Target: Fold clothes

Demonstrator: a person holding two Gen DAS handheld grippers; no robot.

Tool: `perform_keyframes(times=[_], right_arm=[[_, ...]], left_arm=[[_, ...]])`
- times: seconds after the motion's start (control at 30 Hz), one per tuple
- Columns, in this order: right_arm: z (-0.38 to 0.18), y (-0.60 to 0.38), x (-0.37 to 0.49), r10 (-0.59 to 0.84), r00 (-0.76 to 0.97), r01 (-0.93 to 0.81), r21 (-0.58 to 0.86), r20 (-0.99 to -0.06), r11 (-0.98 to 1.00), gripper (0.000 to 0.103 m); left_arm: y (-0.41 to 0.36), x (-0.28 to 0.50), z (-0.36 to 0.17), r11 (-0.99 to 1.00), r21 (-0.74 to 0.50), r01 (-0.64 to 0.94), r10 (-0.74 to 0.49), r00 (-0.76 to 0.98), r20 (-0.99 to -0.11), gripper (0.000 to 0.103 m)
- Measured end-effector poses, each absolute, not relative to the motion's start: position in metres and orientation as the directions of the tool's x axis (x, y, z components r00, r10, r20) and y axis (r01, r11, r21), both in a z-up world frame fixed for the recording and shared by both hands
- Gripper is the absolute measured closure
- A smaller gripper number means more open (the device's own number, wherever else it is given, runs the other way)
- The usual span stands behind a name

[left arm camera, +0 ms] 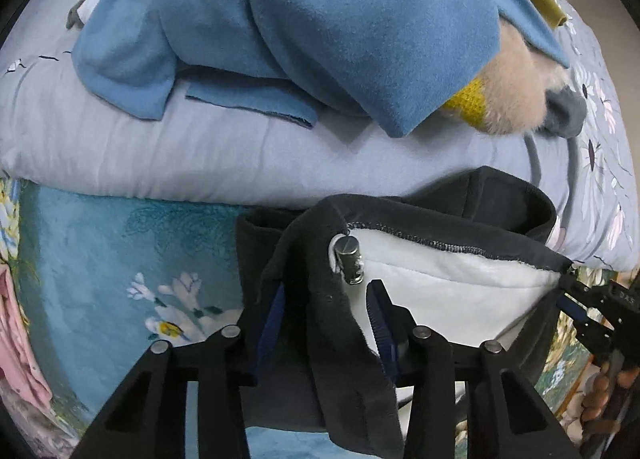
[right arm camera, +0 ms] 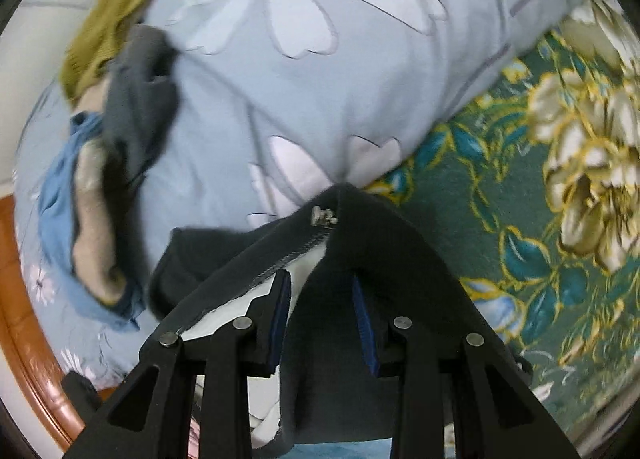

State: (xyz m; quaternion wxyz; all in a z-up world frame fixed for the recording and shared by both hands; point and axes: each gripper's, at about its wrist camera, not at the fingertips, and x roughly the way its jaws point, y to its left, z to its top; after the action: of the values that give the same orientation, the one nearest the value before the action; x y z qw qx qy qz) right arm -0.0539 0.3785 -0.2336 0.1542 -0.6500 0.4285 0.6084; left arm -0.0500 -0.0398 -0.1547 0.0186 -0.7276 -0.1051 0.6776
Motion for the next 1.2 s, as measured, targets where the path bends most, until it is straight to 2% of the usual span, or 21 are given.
perform_keyframes(times=[0.07,0.1,0.13,0.27,0.4,0.5,0.57,0.67,0.73,0.93,0.97,1.0,1.03,1.07,1.2], right_arm=[[-0.237,0.381,-0.051,-0.379,-0.101,-0.739,0.325,-0.92,-0.59,0.09],[-0.238,0.383,-0.049,-0.39,-0.105,-0.729,0.337,-0.915,-0.595,0.092],[-0.238,0.387,-0.046,-0.408,-0.119,-0.721,0.361,-0.905,-0.592,0.095],[-0.232,0.406,-0.029,-0.462,-0.209,-0.707,0.459,-0.862,-0.537,0.097],[-0.211,0.434,-0.019,-0.476,-0.35,-0.691,0.566,-0.807,-0.451,0.097],[-0.201,0.458,-0.029,-0.394,-0.406,-0.688,0.559,-0.825,-0.462,0.103],[-0.208,0.471,-0.038,-0.378,-0.426,-0.714,0.562,-0.822,-0.418,0.103],[-0.215,0.473,-0.05,-0.388,-0.408,-0.719,0.553,-0.826,-0.421,0.103],[-0.214,0.465,-0.055,-0.413,-0.4,-0.668,0.569,-0.818,-0.48,0.102],[-0.204,0.438,-0.053,-0.449,-0.37,-0.468,0.581,-0.813,-0.666,0.099],[-0.204,0.438,-0.049,-0.445,-0.367,-0.446,0.574,-0.817,-0.686,0.088],[-0.206,0.437,-0.046,-0.449,-0.363,-0.426,0.573,-0.817,-0.7,0.08],[-0.21,0.437,-0.042,-0.463,-0.357,-0.408,0.582,-0.811,-0.704,0.062],[-0.215,0.437,-0.039,-0.478,-0.352,-0.39,0.59,-0.805,-0.707,0.056],[-0.235,0.428,-0.029,-0.511,-0.308,-0.339,0.595,-0.802,-0.729,0.056]], left_arm=[[-0.047,-0.048,-0.156,-0.976,-0.178,0.129,0.187,0.065,-0.98,0.079],[-0.053,-0.046,-0.157,-0.97,-0.197,0.141,0.207,0.066,-0.976,0.087],[-0.061,-0.044,-0.158,-0.963,-0.22,0.156,0.233,0.066,-0.97,0.089],[-0.091,-0.038,-0.157,-0.92,-0.311,0.237,0.331,0.051,-0.942,0.092],[-0.137,-0.032,-0.147,-0.81,-0.427,0.403,0.451,-0.039,-0.892,0.094],[-0.168,-0.042,-0.157,-0.756,-0.405,0.515,0.433,-0.07,-0.899,0.094],[-0.174,-0.046,-0.171,-0.719,-0.413,0.559,0.463,-0.058,-0.884,0.094],[-0.165,-0.049,-0.181,-0.745,-0.41,0.526,0.454,-0.051,-0.89,0.092],[-0.161,-0.046,-0.181,-0.752,-0.444,0.487,0.474,-0.069,-0.878,0.088],[-0.169,-0.028,-0.141,-0.764,-0.567,0.308,0.541,-0.174,-0.823,0.06],[-0.174,-0.023,-0.132,-0.768,-0.581,0.27,0.544,-0.203,-0.814,0.047],[-0.178,-0.017,-0.124,-0.775,-0.586,0.236,0.542,-0.229,-0.809,0.027],[-0.183,-0.01,-0.12,-0.79,-0.577,0.207,0.529,-0.245,-0.812,0.021],[-0.188,-0.003,-0.118,-0.808,-0.561,0.181,0.512,-0.257,-0.82,0.019],[-0.168,-0.021,-0.147,-0.826,-0.53,0.192,0.486,-0.232,-0.843,0.019]])
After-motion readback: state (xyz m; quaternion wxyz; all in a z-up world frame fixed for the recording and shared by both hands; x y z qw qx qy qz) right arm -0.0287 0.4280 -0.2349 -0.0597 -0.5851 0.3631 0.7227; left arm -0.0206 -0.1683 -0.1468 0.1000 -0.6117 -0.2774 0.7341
